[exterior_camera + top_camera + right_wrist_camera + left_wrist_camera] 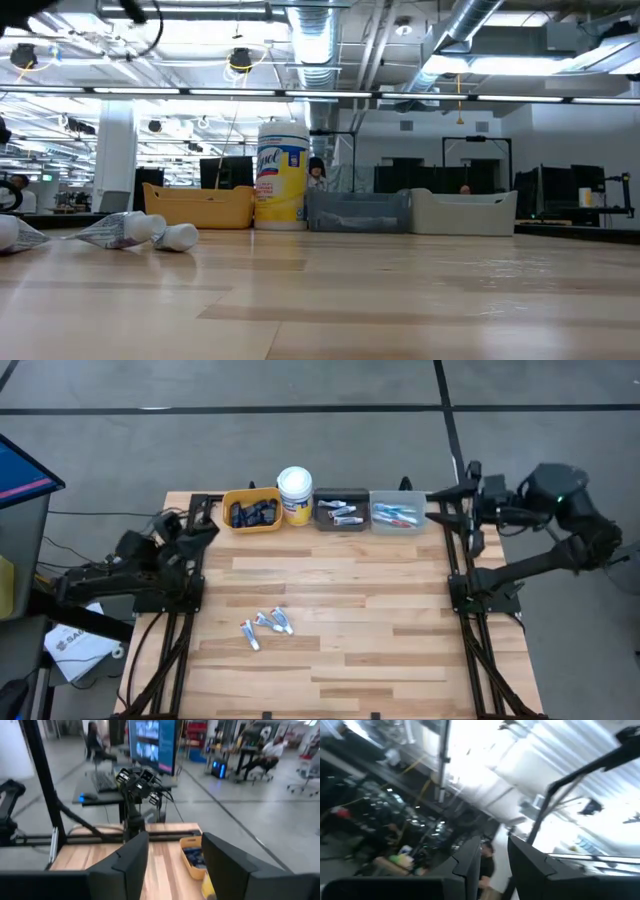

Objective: Pick & Place Travel size toiletries
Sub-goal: Put the white toothpaste into the black bin

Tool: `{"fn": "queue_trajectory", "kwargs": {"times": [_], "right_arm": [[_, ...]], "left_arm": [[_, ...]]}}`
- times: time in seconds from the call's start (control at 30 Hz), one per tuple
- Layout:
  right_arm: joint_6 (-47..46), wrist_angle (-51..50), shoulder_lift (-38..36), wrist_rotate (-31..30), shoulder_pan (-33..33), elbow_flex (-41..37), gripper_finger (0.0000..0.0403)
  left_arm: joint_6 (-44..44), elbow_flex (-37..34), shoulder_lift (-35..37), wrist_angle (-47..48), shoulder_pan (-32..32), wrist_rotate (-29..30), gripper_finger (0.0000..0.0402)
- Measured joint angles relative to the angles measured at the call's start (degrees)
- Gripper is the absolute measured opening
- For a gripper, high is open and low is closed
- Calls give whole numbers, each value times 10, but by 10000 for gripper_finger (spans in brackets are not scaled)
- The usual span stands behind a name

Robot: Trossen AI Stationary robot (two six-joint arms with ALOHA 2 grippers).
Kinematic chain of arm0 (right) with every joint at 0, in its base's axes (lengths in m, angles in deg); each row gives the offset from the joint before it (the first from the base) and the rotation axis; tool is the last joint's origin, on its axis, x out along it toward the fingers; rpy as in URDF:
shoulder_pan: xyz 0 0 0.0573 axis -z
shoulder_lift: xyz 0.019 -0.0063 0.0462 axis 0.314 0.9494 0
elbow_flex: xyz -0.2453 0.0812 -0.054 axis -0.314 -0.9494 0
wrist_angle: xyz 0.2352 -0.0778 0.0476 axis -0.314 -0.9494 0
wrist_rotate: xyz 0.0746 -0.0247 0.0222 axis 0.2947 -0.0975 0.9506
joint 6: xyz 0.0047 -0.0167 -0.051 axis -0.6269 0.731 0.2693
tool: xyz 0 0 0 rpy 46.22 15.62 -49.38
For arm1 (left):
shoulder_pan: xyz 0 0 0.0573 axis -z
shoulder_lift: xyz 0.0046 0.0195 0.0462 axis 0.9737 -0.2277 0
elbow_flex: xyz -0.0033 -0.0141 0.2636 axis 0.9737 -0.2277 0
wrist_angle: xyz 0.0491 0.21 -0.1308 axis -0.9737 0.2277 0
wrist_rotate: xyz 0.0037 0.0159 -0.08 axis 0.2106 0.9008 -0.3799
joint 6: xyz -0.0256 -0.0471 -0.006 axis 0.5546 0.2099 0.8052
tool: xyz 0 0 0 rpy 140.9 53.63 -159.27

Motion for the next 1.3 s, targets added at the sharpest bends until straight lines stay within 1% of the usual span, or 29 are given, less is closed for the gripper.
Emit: {"fn": "queue_trajectory", "kwargs": {"times": [0.1,0.17,0.27,0.33,0.43,0.5,0.6,0.67,0.87,0.9,0.97,1.07,1.17,1.3], "right_arm": [[-10,109,-72,0,10,-142,161],[-26,173,-118,0,18,-233,152],[-59,257,-181,0,27,-358,138],[-82,313,-224,2,31,-433,131],[-108,399,-281,3,30,-527,122],[-122,437,-318,4,30,-575,118],[-149,461,-372,4,30,-627,113],[-169,467,-405,4,30,-650,111],[-195,461,-468,4,30,-680,111],[-195,464,-473,4,30,-682,111],[-195,453,-483,4,30,-685,111],[-195,438,-486,4,32,-685,111],[-195,421,-485,4,31,-685,111],[-189,399,-486,4,31,-685,111]], "left_arm": [[-1,64,-44,10,0,-36,95],[0,112,-86,41,0,-72,95],[0,194,-159,127,4,-135,95],[-6,247,-211,201,20,-178,95],[-49,313,-285,318,60,-222,95],[-84,345,-329,390,93,-234,95],[-144,381,-376,483,149,-239,90],[-183,390,-399,546,188,-228,83],[-314,391,-451,706,311,-111,57],[-334,387,-459,721,329,-92,56],[-360,374,-475,720,361,-67,56],[-375,348,-498,721,404,-37,69],[-376,324,-524,718,434,-11,93],[-377,299,-555,710,457,21,136]]}}
